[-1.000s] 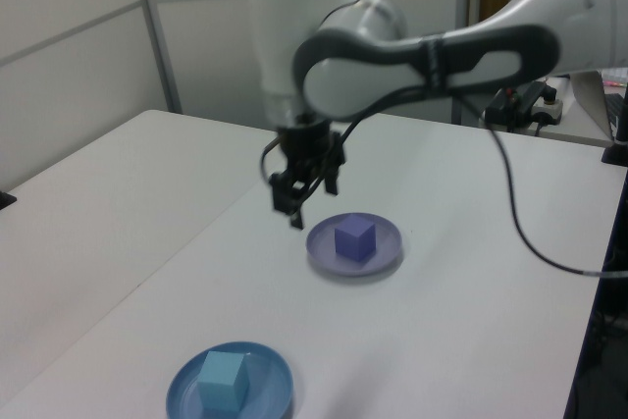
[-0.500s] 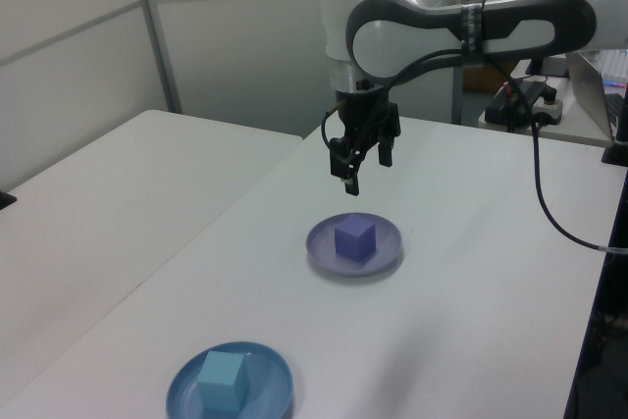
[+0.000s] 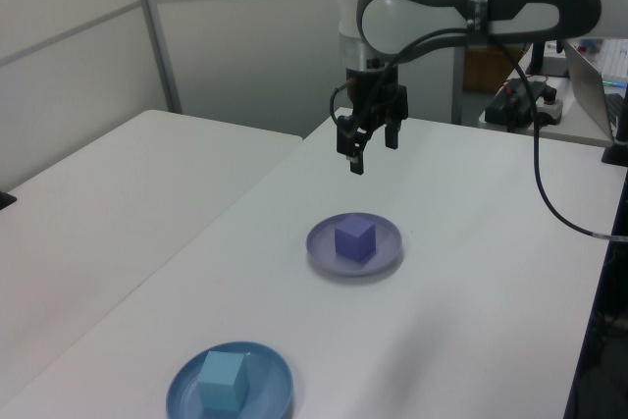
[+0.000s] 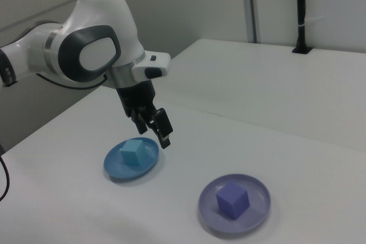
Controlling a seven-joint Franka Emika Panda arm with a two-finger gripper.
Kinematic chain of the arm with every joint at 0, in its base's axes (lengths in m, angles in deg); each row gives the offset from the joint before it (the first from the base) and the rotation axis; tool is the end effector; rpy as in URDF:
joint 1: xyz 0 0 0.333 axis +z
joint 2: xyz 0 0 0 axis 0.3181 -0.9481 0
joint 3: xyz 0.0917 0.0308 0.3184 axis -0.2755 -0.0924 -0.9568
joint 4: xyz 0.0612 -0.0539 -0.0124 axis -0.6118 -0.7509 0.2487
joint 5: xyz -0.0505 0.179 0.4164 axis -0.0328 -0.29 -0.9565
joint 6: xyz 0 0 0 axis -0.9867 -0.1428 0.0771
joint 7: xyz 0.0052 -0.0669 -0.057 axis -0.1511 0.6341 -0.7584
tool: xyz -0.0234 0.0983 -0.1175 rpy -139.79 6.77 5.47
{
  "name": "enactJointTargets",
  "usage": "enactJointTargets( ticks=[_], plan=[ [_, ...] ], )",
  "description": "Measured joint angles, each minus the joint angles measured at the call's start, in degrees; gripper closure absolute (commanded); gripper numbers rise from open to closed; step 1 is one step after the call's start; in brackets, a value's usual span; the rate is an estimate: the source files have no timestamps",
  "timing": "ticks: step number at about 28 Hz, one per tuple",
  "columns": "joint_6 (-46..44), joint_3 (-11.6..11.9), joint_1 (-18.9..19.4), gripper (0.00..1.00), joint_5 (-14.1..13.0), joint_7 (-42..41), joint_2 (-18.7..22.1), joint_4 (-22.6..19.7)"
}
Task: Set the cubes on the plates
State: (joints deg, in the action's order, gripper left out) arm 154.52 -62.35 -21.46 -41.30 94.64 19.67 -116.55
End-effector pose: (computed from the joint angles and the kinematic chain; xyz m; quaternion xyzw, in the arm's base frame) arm 0.6140 0.0025 0.5544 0.9976 -0.0651 0.0176 0.0158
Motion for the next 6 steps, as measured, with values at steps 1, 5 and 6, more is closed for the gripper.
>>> enactJointTargets(
  ticks=[1, 5, 6],
  plan=[
    [-0.03, 0.0, -0.12, 0.0, -0.17, -0.07, 0.0, 0.13],
    [-0.04, -0.02, -0.13, 0.0, -0.43, -0.1, 0.0, 0.17],
    [-0.04, -0.03, -0.13, 0.0, -0.62, -0.1, -0.01, 0.17]
  ],
)
